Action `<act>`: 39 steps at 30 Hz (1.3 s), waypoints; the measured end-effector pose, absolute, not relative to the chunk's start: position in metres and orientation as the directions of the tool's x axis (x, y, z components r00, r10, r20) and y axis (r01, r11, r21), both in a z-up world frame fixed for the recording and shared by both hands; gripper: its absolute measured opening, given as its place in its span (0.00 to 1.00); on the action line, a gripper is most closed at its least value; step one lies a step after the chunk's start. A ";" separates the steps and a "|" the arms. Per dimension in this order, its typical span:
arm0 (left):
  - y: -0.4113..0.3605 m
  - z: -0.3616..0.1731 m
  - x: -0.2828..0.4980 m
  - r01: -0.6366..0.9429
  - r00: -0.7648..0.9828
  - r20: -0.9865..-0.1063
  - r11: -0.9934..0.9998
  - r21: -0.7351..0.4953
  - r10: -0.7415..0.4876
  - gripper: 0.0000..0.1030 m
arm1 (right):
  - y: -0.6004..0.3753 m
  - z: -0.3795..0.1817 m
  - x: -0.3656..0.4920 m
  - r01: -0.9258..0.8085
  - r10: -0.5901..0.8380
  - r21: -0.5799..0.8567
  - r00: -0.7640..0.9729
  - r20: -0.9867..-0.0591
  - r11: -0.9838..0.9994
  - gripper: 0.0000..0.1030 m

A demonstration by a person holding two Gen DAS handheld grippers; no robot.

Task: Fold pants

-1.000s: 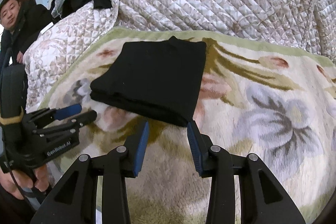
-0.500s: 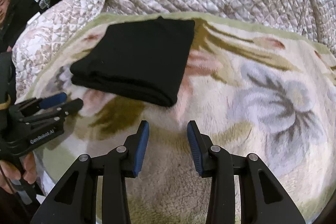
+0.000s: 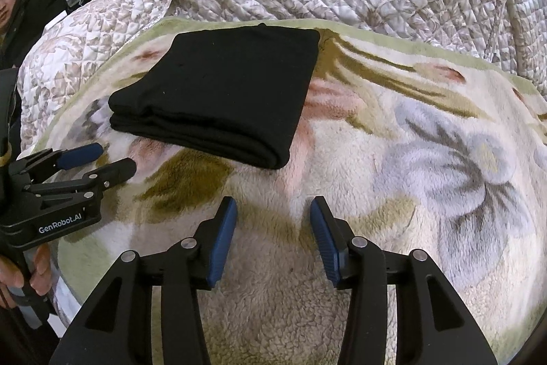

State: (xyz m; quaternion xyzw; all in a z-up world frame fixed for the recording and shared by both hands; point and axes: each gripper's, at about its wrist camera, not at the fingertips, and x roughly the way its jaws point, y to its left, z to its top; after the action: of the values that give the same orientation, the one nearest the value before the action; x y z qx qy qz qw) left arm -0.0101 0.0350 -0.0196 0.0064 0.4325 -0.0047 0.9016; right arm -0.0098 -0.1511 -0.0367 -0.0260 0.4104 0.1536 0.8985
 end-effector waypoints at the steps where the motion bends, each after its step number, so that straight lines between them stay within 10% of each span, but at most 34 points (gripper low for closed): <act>1: 0.035 -0.019 -0.010 0.015 0.627 -0.779 1.000 0.008 -0.003 0.68 | -0.151 -0.037 -0.010 -0.297 0.254 0.079 0.617 -0.745 0.952 0.45; 39: 0.036 -0.019 -0.006 0.005 0.605 -0.796 1.000 -0.001 -0.003 0.71 | -0.150 -0.037 -0.010 -0.297 0.251 0.074 0.618 -0.745 0.952 0.46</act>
State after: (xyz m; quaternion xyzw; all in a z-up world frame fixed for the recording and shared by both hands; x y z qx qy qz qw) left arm -0.0059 0.0357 -0.0192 0.0007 0.4446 -0.0022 0.8957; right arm -0.0097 -0.1504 -0.0371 -0.0282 0.4097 0.1523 0.8990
